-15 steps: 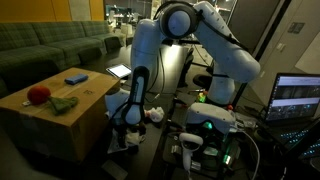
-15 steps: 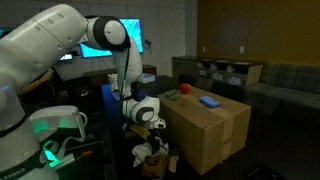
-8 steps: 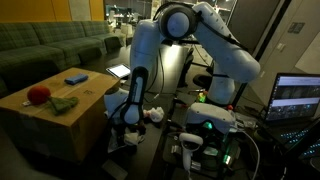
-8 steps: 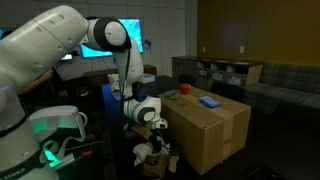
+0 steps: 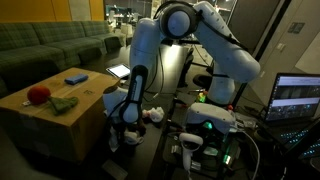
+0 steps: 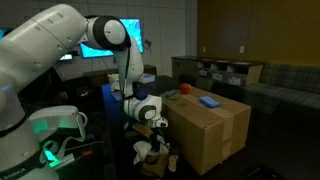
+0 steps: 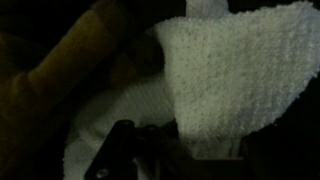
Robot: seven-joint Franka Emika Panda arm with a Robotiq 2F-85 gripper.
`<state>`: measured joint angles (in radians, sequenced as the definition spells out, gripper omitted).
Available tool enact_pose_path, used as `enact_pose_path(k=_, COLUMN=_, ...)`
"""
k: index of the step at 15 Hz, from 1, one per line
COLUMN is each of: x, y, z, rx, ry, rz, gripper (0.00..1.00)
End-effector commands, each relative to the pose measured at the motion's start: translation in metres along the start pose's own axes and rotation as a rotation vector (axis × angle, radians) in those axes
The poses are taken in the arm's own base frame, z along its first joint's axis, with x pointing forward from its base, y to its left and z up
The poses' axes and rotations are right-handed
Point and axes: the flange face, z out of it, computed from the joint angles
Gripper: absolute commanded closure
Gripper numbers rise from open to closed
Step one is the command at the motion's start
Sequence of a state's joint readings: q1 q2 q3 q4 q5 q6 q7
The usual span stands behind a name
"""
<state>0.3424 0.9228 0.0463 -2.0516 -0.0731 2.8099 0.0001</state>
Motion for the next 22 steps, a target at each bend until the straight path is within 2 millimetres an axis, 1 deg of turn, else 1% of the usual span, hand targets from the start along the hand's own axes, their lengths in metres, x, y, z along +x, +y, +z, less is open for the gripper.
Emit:
enact_pose_path(k=1, x=-0.001, y=0.001, z=-0.04, rx=0.011, ry=-0.033, rz=-0.017, gripper=0.94)
enact_pose_path(k=2, x=0.0, y=0.003, z=-0.053, rx=0.012, ry=-0.039, rz=-0.01, gripper=0.93)
enact_pose_path(k=3, x=-0.001, y=0.004, z=-0.068, rx=0.003, ry=-0.041, rz=0.001, gripper=0.96)
enact_pose_path(k=4, x=0.002, y=0.007, z=-0.082, rx=-0.006, ry=-0.039, rz=0.017, gripper=0.94)
enact_pose_path(k=8, x=0.008, y=0.019, z=-0.152, rx=-0.042, ry=-0.027, rz=0.066, gripper=0.94)
enact_pose_path(k=10, x=0.008, y=0.028, z=-0.188, rx=-0.05, ry=-0.009, rz=0.089, gripper=0.94)
enact_pose_path(k=12, x=0.006, y=0.035, z=-0.218, rx=-0.047, ry=0.007, rz=0.099, gripper=0.94)
enact_pose_path(k=15, x=-0.002, y=0.042, z=-0.259, rx=-0.064, ry=0.051, rz=0.121, gripper=0.94)
enact_pose_path(k=18, x=-0.004, y=0.049, z=-0.299, rx=-0.093, ry=0.11, rz=0.167, gripper=0.94)
enact_pose_path(k=22, x=0.007, y=0.064, z=-0.349, rx=-0.135, ry=0.203, rz=0.255, gripper=0.95)
